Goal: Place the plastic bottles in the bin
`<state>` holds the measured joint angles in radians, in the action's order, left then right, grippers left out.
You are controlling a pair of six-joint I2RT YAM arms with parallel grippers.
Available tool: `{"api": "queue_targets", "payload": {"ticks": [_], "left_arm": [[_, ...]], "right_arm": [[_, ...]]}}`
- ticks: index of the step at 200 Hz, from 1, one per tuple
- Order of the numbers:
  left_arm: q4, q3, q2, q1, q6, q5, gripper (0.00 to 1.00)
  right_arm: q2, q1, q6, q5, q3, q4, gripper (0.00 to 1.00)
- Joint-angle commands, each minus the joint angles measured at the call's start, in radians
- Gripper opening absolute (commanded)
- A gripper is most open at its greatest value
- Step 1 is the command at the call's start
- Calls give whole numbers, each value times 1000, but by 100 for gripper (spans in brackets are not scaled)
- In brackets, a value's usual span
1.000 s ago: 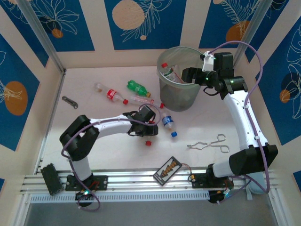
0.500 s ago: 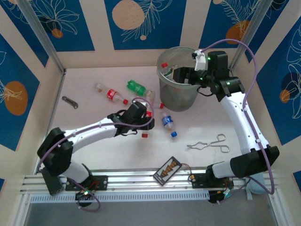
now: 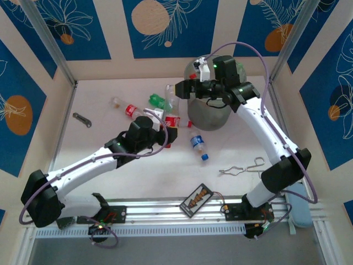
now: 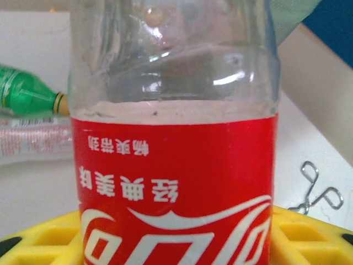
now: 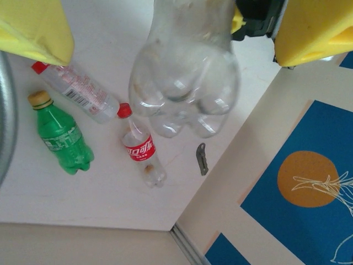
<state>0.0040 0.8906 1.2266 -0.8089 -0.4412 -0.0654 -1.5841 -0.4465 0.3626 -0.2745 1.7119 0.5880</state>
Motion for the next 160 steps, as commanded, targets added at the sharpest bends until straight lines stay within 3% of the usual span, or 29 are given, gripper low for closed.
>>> {"api": "queue_targets", "payload": {"ticks": [1,42,103,122,128,160], "left_arm": [[76,-21,-14,7,47,47,15],[95,-12,1,7,59,61,13],[97,-11,15,7,59,55,13],[97,-11,14,7,59,54,18],[97,-10,13,7,58,55,23],[100,-10,8,8,53,44,80]], "right_arm": [[-29,-18,17,-55,56,-4,95],[-83,-44,50,-88,65,-19,94],[-92,-45,58,-78,59,-25,70],[-90,-44,59,-75,57,-28,66],[-91,-42,59,-75,57,-30,64],[-95,-39,42,-75,88,-26,60]]}}
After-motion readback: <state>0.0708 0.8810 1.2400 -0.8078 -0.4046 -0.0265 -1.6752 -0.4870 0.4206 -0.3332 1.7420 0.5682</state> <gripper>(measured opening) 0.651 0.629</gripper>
